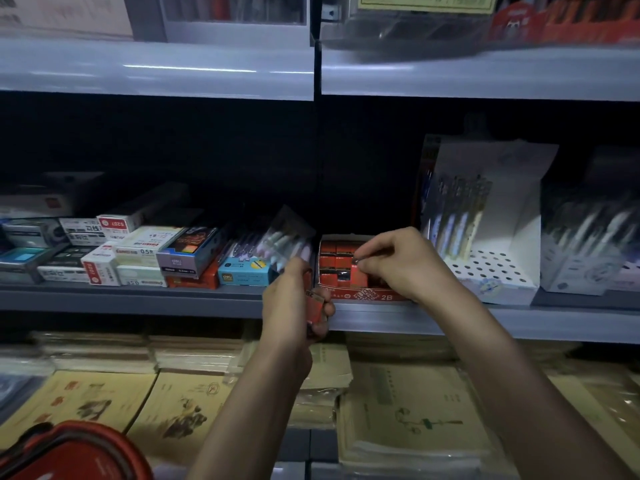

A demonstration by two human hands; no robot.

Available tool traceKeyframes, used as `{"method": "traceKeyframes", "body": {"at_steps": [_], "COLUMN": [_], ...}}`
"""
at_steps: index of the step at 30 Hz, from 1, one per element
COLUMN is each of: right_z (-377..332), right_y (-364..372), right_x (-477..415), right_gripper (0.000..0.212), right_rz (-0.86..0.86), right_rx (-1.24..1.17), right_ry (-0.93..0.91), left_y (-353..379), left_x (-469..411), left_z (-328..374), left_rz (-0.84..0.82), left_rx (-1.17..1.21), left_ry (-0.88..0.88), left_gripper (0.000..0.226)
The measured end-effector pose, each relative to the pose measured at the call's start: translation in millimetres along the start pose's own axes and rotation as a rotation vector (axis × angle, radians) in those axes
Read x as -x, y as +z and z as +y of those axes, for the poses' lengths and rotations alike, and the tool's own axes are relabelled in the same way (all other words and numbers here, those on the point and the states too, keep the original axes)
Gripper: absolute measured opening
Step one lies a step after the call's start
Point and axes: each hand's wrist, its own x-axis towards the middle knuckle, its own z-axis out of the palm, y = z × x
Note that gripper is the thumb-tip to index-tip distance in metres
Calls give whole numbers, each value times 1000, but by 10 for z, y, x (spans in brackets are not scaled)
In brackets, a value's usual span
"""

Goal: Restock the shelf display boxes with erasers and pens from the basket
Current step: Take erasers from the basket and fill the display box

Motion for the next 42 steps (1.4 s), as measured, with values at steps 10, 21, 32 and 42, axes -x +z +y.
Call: {"method": "traceKeyframes", "body": {"at_steps": [10, 21, 32, 42], "right_z": [-12, -58, -132, -392], "right_y": [144, 139, -6, -100], "right_x": [-10, 75, 177, 423], "right_gripper": [9, 19, 19, 11], "right_rz": [8, 4, 102, -201], "right_rx": [251, 242, 167, -156], "right_ry": [3, 33, -105, -214], "left_y": [4, -6, -11, 146], "left_x": [-15, -13, 30, 115], "left_z": [-6, 21, 90, 36], "left_rz": [-29, -24, -47, -222], "left_rx": [-11, 2, 292, 233], "left_ry": [-44, -77, -13, 4], "left_gripper": [25, 25, 55, 72]}}
